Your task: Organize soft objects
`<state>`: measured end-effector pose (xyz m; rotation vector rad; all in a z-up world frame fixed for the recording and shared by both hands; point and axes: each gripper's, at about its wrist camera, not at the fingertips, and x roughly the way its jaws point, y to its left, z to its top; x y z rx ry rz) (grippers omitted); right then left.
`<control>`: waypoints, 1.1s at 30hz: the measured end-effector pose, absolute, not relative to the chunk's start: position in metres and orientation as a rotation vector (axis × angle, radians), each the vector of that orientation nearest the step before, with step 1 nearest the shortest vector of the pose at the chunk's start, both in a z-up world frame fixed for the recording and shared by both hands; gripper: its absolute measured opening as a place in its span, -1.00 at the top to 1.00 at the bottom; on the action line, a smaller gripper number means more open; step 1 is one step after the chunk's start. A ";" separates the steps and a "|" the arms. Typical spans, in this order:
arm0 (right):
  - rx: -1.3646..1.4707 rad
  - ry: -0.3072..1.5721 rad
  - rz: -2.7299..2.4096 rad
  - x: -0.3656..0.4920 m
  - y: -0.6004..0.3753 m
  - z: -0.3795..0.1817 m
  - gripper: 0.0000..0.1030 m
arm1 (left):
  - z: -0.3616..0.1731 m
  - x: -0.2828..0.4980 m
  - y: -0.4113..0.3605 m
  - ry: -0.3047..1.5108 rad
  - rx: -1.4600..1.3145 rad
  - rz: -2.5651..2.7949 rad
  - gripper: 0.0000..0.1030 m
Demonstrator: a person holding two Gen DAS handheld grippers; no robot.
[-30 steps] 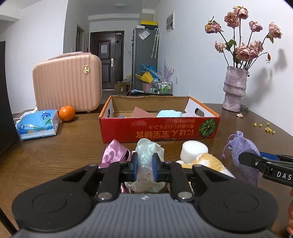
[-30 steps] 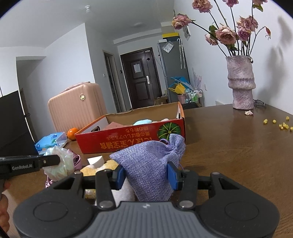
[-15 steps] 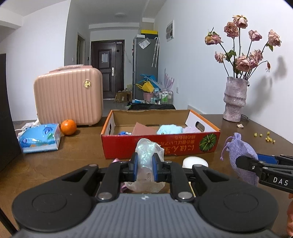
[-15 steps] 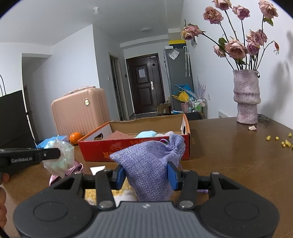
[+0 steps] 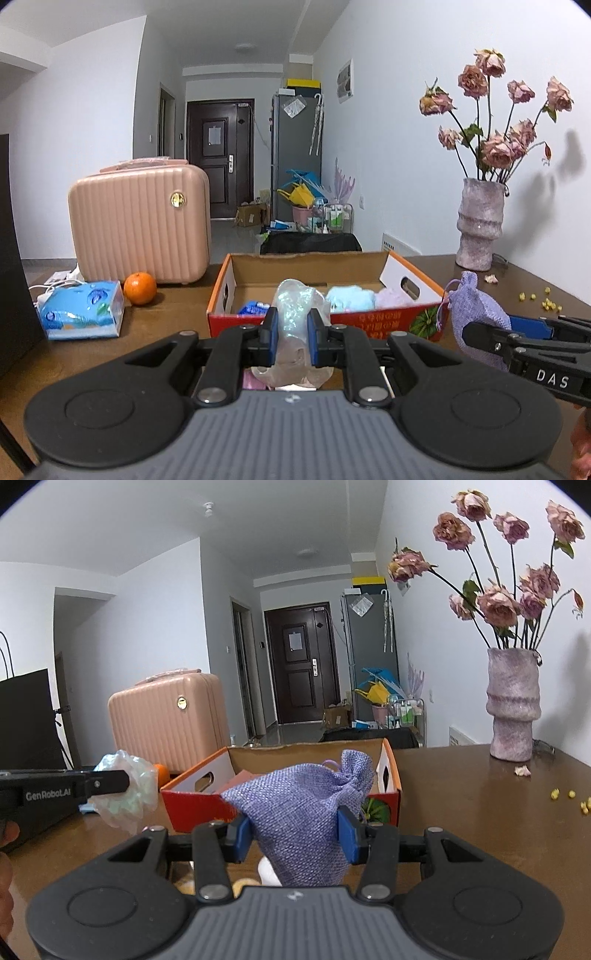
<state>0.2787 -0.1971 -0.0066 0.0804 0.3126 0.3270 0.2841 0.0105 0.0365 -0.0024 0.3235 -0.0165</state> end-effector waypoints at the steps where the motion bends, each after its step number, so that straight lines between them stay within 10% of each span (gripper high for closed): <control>1: 0.079 0.309 0.328 0.281 -0.196 -0.005 0.11 | 0.038 0.286 0.011 0.320 -0.004 -0.015 0.69; 33: 0.111 0.243 0.337 0.366 -0.181 0.011 0.11 | 0.053 0.372 0.022 0.282 -0.045 0.020 0.69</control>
